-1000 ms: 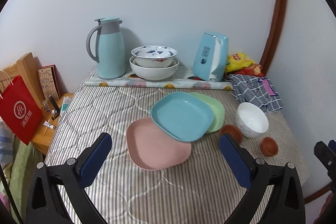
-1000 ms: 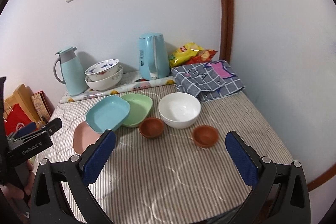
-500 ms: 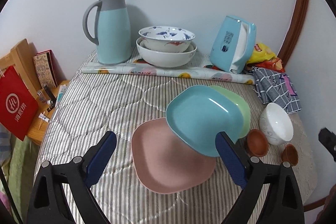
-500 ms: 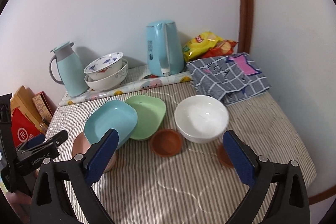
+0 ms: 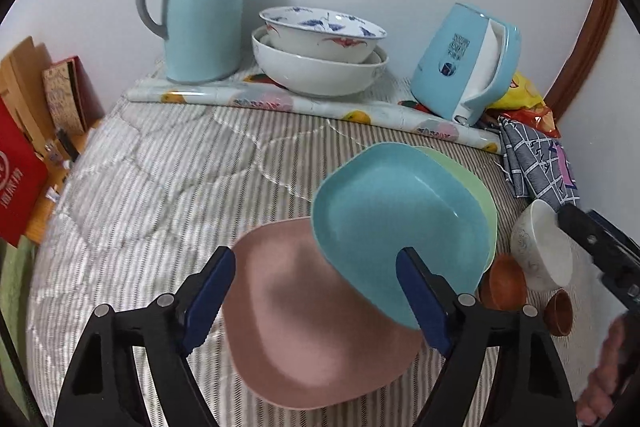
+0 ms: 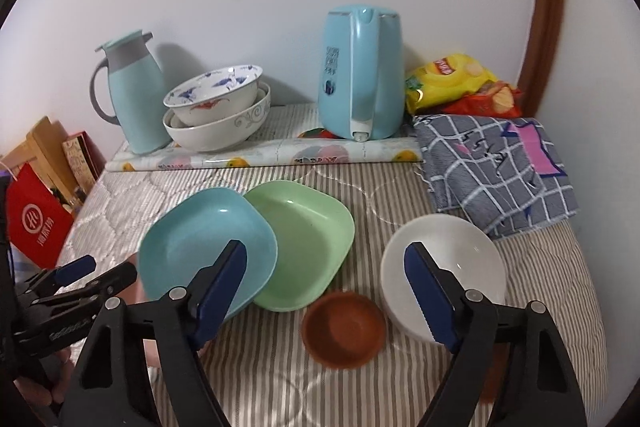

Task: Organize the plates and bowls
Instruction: 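Move both grippers to the light-blue plate rim and close on it, then lift the light-blue plate with both grippers and carry it over the pink plate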

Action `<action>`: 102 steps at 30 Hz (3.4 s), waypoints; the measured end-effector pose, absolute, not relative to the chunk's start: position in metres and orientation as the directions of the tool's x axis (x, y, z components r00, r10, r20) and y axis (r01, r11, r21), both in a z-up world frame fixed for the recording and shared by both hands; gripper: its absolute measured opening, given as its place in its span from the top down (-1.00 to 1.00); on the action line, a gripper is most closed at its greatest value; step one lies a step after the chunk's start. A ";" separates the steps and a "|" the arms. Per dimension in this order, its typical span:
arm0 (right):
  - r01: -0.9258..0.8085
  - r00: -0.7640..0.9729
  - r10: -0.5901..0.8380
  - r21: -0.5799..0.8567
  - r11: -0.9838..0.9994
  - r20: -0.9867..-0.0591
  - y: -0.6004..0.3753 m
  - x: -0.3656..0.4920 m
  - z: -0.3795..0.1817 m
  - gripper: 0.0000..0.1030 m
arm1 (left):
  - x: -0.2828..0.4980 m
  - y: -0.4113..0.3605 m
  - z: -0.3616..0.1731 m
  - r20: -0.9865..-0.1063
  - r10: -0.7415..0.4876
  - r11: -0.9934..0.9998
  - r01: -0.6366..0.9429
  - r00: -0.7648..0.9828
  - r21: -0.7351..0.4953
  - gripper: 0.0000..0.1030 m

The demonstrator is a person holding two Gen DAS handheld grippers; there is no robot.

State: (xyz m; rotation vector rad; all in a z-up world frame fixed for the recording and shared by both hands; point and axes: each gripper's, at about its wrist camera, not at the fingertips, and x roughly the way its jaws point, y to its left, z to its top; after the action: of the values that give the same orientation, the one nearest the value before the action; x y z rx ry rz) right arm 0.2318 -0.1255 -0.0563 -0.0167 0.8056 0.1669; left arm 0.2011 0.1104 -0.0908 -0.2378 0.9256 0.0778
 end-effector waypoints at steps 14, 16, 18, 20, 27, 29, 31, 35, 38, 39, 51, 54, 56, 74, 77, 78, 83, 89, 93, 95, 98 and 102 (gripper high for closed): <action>-0.316 0.582 0.215 0.025 0.948 -0.784 -0.081 0.296 -0.108 -0.31 | 0.221 0.104 -0.115 -0.824 -0.081 0.963 -0.170 0.561 -0.210 -0.40; -0.335 0.568 0.231 0.035 0.941 -0.790 -0.079 0.299 -0.114 -0.28 | 0.223 0.104 -0.118 -0.824 -0.083 0.961 -0.174 0.560 -0.215 -0.36; -0.357 0.560 0.246 0.038 0.934 -0.791 -0.075 0.303 -0.118 -0.18 | 0.225 0.104 -0.122 -0.826 -0.101 0.957 -0.172 0.555 -0.232 -0.25; -0.372 0.551 0.258 0.043 0.927 -0.794 -0.070 0.306 -0.122 -0.01 | 0.227 0.103 -0.124 -0.827 -0.118 0.955 -0.165 0.550 -0.246 -0.14; -0.404 0.505 0.285 0.068 0.912 -0.815 -0.063 0.304 -0.134 0.71 | 0.229 0.103 -0.129 -0.829 -0.124 0.953 -0.167 0.545 -0.252 0.42; -0.386 0.508 0.279 0.075 0.920 -0.814 -0.066 0.299 -0.133 0.72 | 0.228 0.106 -0.129 -0.829 -0.123 0.949 -0.179 0.545 -0.258 0.59; -0.369 0.511 0.286 0.093 0.925 -0.811 -0.071 0.293 -0.132 0.74 | 0.226 0.109 -0.128 -0.828 -0.130 0.945 -0.185 0.546 -0.271 0.66; -0.351 0.516 0.297 0.118 0.929 -0.803 -0.079 0.278 -0.125 0.80 | 0.219 0.108 -0.124 -0.825 -0.120 0.949 -0.179 0.553 -0.258 0.72; -0.336 0.531 0.302 0.130 0.933 -0.792 -0.084 0.264 -0.117 0.80 | 0.213 0.106 -0.120 -0.819 -0.125 0.948 -0.176 0.561 -0.266 0.76; -0.334 0.536 0.303 0.132 0.933 -0.788 -0.085 0.260 -0.114 0.81 | 0.211 0.106 -0.117 -0.815 -0.127 0.948 -0.171 0.566 -0.267 0.77; -0.286 0.566 0.346 0.215 0.934 -0.748 -0.100 0.209 -0.092 0.90 | 0.182 0.109 -0.091 -0.792 -0.132 0.952 -0.147 0.596 -0.269 0.83; -0.275 0.573 0.361 0.243 0.930 -0.736 -0.103 0.199 -0.088 0.91 | 0.176 0.109 -0.087 -0.791 -0.127 0.955 -0.143 0.598 -0.261 0.83; -0.269 0.582 0.362 0.247 0.931 -0.728 -0.103 0.193 -0.086 0.91 | 0.173 0.109 -0.085 -0.789 -0.127 0.956 -0.139 0.601 -0.259 0.84; -0.263 0.591 0.367 0.259 0.929 -0.718 -0.085 0.165 -0.084 0.92 | 0.152 0.126 -0.079 -0.785 -0.107 0.959 -0.145 0.611 -0.243 0.84; -0.268 0.589 0.371 0.259 0.928 -0.718 -0.080 0.163 -0.084 0.92 | 0.150 0.133 -0.081 -0.786 -0.104 0.957 -0.152 0.610 -0.245 0.84; -0.270 0.587 0.372 0.259 0.927 -0.719 -0.077 0.163 -0.085 0.92 | 0.149 0.136 -0.082 -0.787 -0.102 0.957 -0.155 0.609 -0.244 0.84; -0.279 0.569 0.379 0.262 0.924 -0.730 -0.066 0.162 -0.093 0.92 | 0.146 0.148 -0.090 -0.796 -0.094 0.955 -0.170 0.598 -0.241 0.84; -0.281 0.537 0.376 0.261 0.924 -0.755 -0.052 0.163 -0.110 0.92 | 0.148 0.159 -0.108 -0.815 -0.093 0.953 -0.186 0.572 -0.240 0.84; -0.271 0.515 0.368 0.261 0.927 -0.774 -0.049 0.167 -0.123 0.92 | 0.153 0.161 -0.121 -0.829 -0.097 0.953 -0.189 0.551 -0.237 0.84; -0.263 0.506 0.363 0.261 0.929 -0.782 -0.049 0.170 -0.129 0.92 | 0.157 0.161 -0.125 -0.834 -0.099 0.955 -0.184 0.543 -0.234 0.84; -0.253 0.498 0.359 0.264 0.931 -0.790 -0.048 0.175 -0.135 0.92 | 0.163 0.161 -0.129 -0.838 -0.095 0.959 -0.177 0.538 -0.223 0.84; -0.248 0.501 0.351 0.257 0.934 -0.791 -0.045 0.182 -0.137 0.92 | 0.172 0.162 -0.132 -0.836 -0.095 0.960 -0.174 0.540 -0.221 0.84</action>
State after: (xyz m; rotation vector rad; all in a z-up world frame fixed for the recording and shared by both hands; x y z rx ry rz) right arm 0.1819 -0.0449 -0.1368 0.1149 0.9816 0.3633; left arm 0.1720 0.1618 -0.1317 -0.2938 1.0035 0.0479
